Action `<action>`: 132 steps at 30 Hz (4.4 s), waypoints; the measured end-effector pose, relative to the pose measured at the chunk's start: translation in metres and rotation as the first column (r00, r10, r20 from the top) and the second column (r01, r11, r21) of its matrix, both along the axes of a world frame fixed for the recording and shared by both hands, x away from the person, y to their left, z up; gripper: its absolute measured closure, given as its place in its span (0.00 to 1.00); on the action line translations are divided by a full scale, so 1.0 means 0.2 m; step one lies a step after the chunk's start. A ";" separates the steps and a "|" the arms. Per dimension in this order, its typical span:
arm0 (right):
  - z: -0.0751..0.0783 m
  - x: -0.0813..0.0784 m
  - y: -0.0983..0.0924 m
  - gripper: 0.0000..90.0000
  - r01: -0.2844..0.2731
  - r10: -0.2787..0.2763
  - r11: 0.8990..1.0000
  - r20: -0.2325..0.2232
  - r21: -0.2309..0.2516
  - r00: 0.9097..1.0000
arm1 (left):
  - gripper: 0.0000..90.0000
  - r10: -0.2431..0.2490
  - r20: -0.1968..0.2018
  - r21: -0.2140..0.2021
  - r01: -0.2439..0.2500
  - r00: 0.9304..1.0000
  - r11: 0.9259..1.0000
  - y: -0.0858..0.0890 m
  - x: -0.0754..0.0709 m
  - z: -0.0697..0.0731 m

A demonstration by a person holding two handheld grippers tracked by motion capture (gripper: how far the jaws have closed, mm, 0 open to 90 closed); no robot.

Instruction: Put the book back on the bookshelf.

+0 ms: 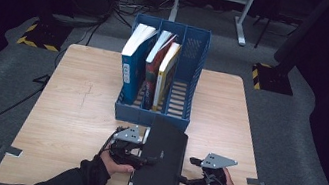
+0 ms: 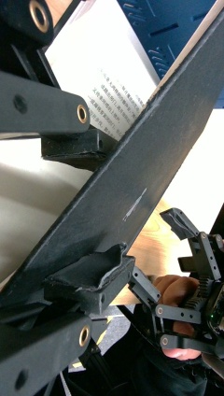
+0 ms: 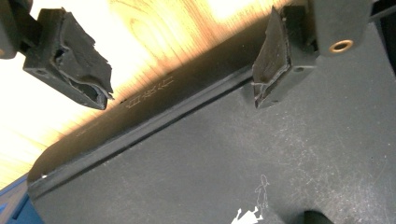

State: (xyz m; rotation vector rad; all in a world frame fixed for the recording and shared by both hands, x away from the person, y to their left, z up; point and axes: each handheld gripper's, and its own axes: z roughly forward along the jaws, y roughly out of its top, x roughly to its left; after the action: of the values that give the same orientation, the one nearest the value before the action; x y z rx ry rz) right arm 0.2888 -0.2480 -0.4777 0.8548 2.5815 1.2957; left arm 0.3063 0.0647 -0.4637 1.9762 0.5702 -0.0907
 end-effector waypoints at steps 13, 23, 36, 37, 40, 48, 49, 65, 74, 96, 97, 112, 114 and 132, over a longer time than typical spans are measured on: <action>-0.04 0.05 -0.04 0.36 0.093 -0.092 0.994 0.021 -0.054 0.996 | 0.54 0.002 0.027 -0.008 -0.002 1.000 1.000 0.01 -0.03 0.01; -0.06 0.08 -0.04 0.50 0.118 -0.117 0.989 0.014 -0.086 0.993 | 0.58 0.012 0.053 -0.021 -0.011 0.999 1.000 0.01 -0.07 0.01; -0.08 0.12 -0.01 0.91 0.100 -0.095 0.985 0.042 -0.140 0.995 | 0.61 -0.009 0.071 -0.048 0.012 0.997 0.999 0.02 -0.09 0.02; -0.08 0.12 -0.01 0.93 0.096 -0.091 0.986 0.043 -0.140 0.995 | 0.61 -0.014 0.076 -0.050 0.018 0.997 0.999 0.02 -0.09 0.03; -0.10 0.12 -0.01 0.99 0.094 -0.090 0.989 0.038 -0.111 0.995 | 0.62 -0.024 0.083 -0.062 0.030 0.996 0.998 0.02 -0.09 0.03; -0.11 0.12 0.02 1.00 0.093 -0.088 0.993 0.061 -0.071 0.994 | 0.65 -0.054 0.120 -0.084 0.064 0.991 0.994 0.04 -0.10 0.05; -0.10 0.12 0.01 1.00 0.098 -0.094 0.993 0.072 -0.061 0.993 | 0.65 -0.052 0.123 -0.088 0.064 0.991 0.994 0.04 -0.10 0.06; 0.06 0.07 -0.05 1.00 0.080 -0.097 0.991 0.182 0.103 0.978 | 0.73 -0.109 0.207 -0.108 0.133 0.972 0.985 0.08 -0.13 0.12; 0.17 0.03 -0.08 1.00 0.071 -0.105 0.987 0.248 0.142 0.963 | 0.76 -0.137 0.226 -0.082 0.159 0.964 0.984 0.07 -0.15 0.12; 0.33 -0.09 -0.08 1.00 -0.002 -0.060 0.988 0.389 0.155 0.919 | 0.75 -0.167 0.284 0.006 0.173 0.944 0.985 0.03 -0.15 0.09; 0.34 -0.10 -0.08 1.00 -0.008 -0.052 0.989 0.397 0.149 0.916 | 0.75 -0.170 0.288 0.009 0.175 0.942 0.985 0.03 -0.15 0.09; 0.37 -0.17 -0.09 0.99 -0.083 0.026 0.989 0.403 0.124 0.915 | 0.71 -0.187 0.308 0.053 0.179 0.933 0.982 0.05 -0.18 0.07; 0.37 -0.18 -0.09 0.99 -0.092 0.036 0.988 0.400 0.124 0.916 | 0.71 -0.195 0.310 0.062 0.185 0.930 0.981 0.05 -0.19 0.07; 0.35 -0.23 -0.09 0.76 -0.114 0.084 0.992 0.362 0.060 0.928 | 0.70 -0.236 0.331 0.145 0.198 0.914 0.969 0.08 -0.23 0.05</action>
State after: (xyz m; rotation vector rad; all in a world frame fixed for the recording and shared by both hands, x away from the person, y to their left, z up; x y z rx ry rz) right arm 0.2433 -0.2651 -0.4069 0.4473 2.3210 1.4369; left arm 0.2602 0.0798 -0.4531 2.0943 0.1261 0.1529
